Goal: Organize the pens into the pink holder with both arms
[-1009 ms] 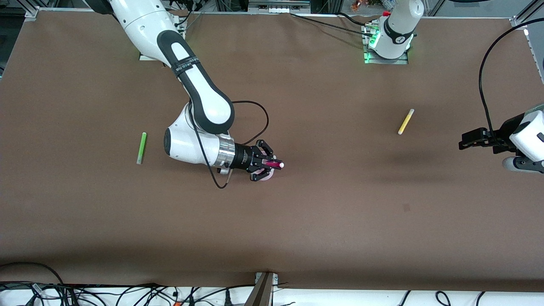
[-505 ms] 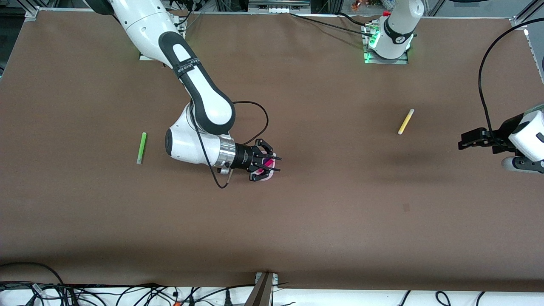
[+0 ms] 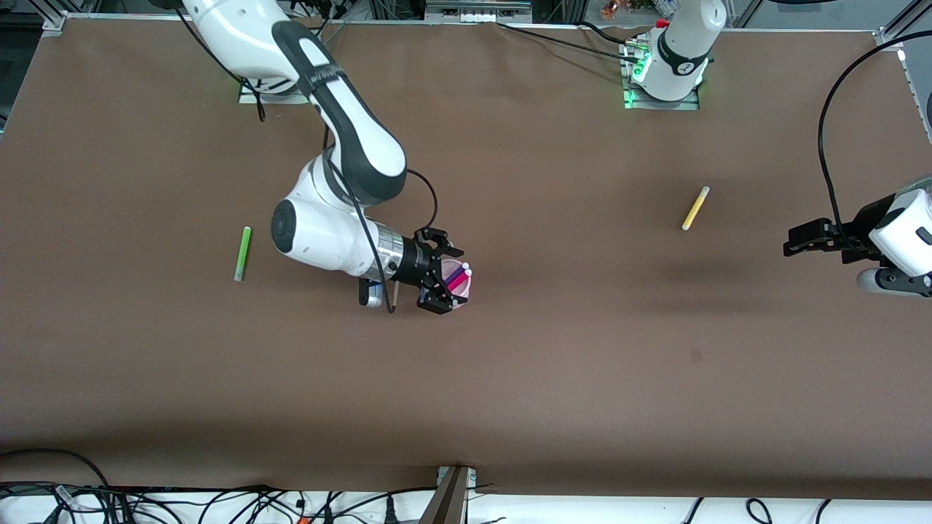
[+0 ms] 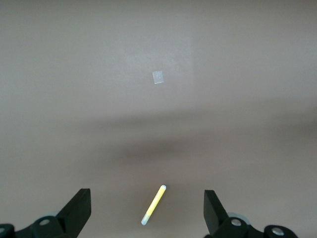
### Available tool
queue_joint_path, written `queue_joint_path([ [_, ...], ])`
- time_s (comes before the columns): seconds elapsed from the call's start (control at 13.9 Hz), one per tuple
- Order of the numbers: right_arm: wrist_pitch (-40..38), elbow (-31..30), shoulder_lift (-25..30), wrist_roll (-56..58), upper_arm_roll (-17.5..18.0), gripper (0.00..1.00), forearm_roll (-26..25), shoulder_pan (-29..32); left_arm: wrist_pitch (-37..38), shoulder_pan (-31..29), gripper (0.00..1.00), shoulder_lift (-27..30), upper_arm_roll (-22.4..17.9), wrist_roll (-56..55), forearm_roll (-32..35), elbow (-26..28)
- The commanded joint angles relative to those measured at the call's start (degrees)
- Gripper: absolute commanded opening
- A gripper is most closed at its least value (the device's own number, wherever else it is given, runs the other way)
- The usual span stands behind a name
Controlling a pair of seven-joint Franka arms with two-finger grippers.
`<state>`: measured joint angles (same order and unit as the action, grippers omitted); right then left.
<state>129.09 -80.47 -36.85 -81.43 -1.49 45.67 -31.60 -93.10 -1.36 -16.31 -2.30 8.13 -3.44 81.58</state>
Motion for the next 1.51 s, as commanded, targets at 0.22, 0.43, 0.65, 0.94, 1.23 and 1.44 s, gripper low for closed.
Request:
queue_joint_path([
  [0.22,-15.41,-1.7,8.71,17.33,-10.0,1.0,-5.06,0.49,0.03,-0.04,1.0,0.84,0.01,0.39,-1.13,1.04],
  [0.43,-20.89,-4.32,14.41,28.83,-11.77,1.0,-13.31,0.49,-0.06,-0.04,1.0,0.75,0.01,0.39,-1.13,1.04],
  [0.65,-23.94,-11.45,22.76,41.13,-16.68,1.0,-14.99,0.49,-0.06,-0.04,1.0,0.66,0.01,0.39,-1.13,1.04],
  [0.94,-32.74,-12.43,29.01,56.26,-22.58,1.0,-22.27,0.4,-0.15,-0.04,1.0,0.58,0.01,0.39,-1.13,1.04],
  [1.23,-34.25,-18.04,37.8,67.88,-22.94,1.0,-33.78,0.4,-0.15,0.13,1.0,0.4,0.01,0.39,-1.13,1.04],
  [1.44,-36.18,-18.67,40.36,72.19,-17.36,1.0,-40.47,6.43,-0.15,0.13,1.0,0.4,0.01,0.39,-1.13,1.04],
])
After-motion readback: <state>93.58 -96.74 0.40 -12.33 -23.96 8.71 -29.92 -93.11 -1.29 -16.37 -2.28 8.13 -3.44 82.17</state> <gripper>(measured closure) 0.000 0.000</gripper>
